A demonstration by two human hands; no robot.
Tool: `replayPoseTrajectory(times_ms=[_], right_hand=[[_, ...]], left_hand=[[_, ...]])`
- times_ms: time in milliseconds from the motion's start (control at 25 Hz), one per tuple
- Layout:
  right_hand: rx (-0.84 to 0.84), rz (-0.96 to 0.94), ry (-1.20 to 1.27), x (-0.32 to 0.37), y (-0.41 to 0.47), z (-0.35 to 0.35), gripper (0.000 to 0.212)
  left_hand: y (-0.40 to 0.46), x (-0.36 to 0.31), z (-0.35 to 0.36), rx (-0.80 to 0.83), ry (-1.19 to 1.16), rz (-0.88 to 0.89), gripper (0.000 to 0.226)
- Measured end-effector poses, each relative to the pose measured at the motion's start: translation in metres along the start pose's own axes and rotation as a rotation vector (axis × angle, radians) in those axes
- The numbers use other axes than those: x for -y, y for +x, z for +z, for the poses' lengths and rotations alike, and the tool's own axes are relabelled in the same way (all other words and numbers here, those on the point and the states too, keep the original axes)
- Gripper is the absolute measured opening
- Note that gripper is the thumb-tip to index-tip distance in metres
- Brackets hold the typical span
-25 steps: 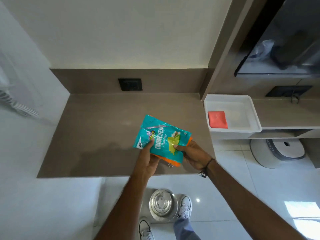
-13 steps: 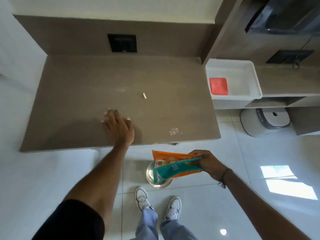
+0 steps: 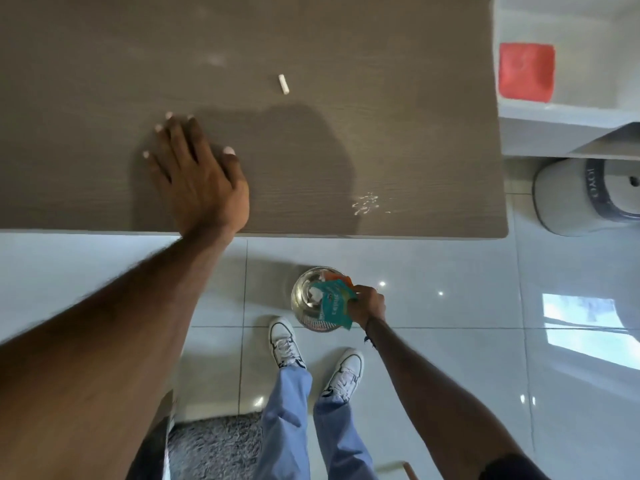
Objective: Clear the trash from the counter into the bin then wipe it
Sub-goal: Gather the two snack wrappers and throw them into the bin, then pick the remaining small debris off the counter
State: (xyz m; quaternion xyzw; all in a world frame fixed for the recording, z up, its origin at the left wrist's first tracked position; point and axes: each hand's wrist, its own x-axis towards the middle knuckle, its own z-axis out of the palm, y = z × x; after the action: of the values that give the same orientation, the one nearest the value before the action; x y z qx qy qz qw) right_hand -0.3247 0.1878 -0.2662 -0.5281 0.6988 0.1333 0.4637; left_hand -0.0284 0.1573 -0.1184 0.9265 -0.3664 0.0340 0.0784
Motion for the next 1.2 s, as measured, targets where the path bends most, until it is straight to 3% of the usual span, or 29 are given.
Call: replayPoseTrajectory(times_ms=[200, 400, 600, 680, 800, 920, 1080, 1200], right_hand=[[-0.099, -0.093, 0.045, 0.004, -0.027, -0.008, 0.025], [-0.322, -0.641, 0.170, 0.043, -0.096, -0.062, 0.013], [-0.653, -1.028, 0.234, 0.155, -0.103, -0.138, 0.012], [-0.662, -0.992, 0.164, 0.214, -0.084, -0.155, 0.015], [-0.494, -0.801, -0.034, 0.289, -0.052, -0.155, 0.019], [-0.421, -0.751, -0.183, 0.338, -0.035, -0.151, 0.029], [-0.353, -0.711, -0.258, 0.331, -0.040, -0.155, 0.027], [-0.390, -0.757, -0.217, 0.273, -0.079, -0.156, 0.024]], left_hand=[[-0.001, -0.004, -0.008, 0.009, 0.002, -0.005, 0.069], [-0.003, -0.006, -0.016, 0.030, -0.026, -0.011, 0.068], [-0.003, -0.004, -0.016, 0.049, -0.023, -0.009, 0.067], [-0.001, -0.003, -0.015, 0.040, -0.024, -0.009, 0.067], [-0.004, -0.002, -0.014, 0.028, -0.018, -0.016, 0.066], [0.000, -0.003, -0.011, 0.027, -0.003, -0.011, 0.065], [-0.012, -0.005, -0.009, 0.017, -0.002, -0.013, 0.064], [-0.033, -0.002, -0.016, 0.070, -0.013, 0.001, 0.064]])
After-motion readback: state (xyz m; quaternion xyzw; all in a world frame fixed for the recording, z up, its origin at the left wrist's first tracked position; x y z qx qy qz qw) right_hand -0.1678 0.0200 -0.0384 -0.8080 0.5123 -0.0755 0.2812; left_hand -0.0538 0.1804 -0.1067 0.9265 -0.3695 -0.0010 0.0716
